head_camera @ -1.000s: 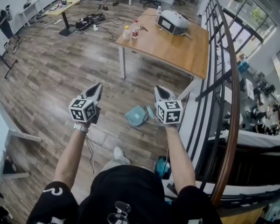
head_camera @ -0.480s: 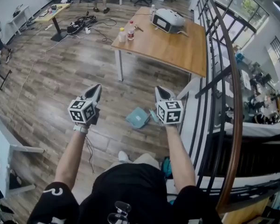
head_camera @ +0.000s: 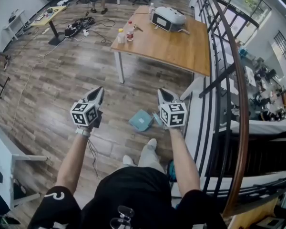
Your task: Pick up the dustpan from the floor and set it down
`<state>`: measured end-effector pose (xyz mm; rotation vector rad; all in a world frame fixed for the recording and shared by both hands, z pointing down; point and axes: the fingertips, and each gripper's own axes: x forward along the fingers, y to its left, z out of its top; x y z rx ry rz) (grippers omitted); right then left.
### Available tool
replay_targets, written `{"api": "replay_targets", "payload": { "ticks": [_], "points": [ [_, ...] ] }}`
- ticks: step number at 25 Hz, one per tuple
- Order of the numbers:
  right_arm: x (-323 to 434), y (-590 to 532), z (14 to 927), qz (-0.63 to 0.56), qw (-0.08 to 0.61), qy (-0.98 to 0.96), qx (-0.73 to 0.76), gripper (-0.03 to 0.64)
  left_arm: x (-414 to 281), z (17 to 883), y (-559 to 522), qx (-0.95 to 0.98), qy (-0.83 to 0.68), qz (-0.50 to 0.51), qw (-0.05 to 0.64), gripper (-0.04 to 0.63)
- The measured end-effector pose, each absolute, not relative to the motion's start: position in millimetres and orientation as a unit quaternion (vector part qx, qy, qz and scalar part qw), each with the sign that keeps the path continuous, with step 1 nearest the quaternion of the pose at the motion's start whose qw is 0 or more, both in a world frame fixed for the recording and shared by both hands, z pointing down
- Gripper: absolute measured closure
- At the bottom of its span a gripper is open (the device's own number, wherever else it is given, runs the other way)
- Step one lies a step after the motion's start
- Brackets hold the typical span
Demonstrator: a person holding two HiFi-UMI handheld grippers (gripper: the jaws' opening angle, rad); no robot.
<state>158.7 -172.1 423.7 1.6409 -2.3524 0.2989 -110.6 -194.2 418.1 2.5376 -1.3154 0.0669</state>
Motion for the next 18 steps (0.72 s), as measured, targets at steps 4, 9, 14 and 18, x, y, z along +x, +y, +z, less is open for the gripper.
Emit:
{"api": "replay_targets", "payload": {
  "ticks": [4, 9, 14, 18],
  "points": [
    [167.9, -179.6, 420.8, 0.101, 0.129, -0.808, 0.565, 0.621, -98.4, 412.1, -201.0, 0.879, -0.453, 0.017, 0.145, 0.597],
    [178.8, -189.2, 417.7, 0.101, 0.125, -0.81, 0.564, 0.621, -85.4, 408.7, -209.8, 0.881, -0.45, 0.014, 0.142, 0.597],
    [179.2, -197.4, 419.1, 0.104, 0.13, -0.819, 0.55, 0.621, -77.5, 410.2, -218.8, 0.881, -0.449, 0.017, 0.145, 0.597],
    [184.7, -204.1, 422.5, 0.106, 0.13, -0.818, 0.55, 0.621, -70.9, 412.4, -224.0, 0.883, -0.447, 0.025, 0.143, 0.597]
  ]
}}
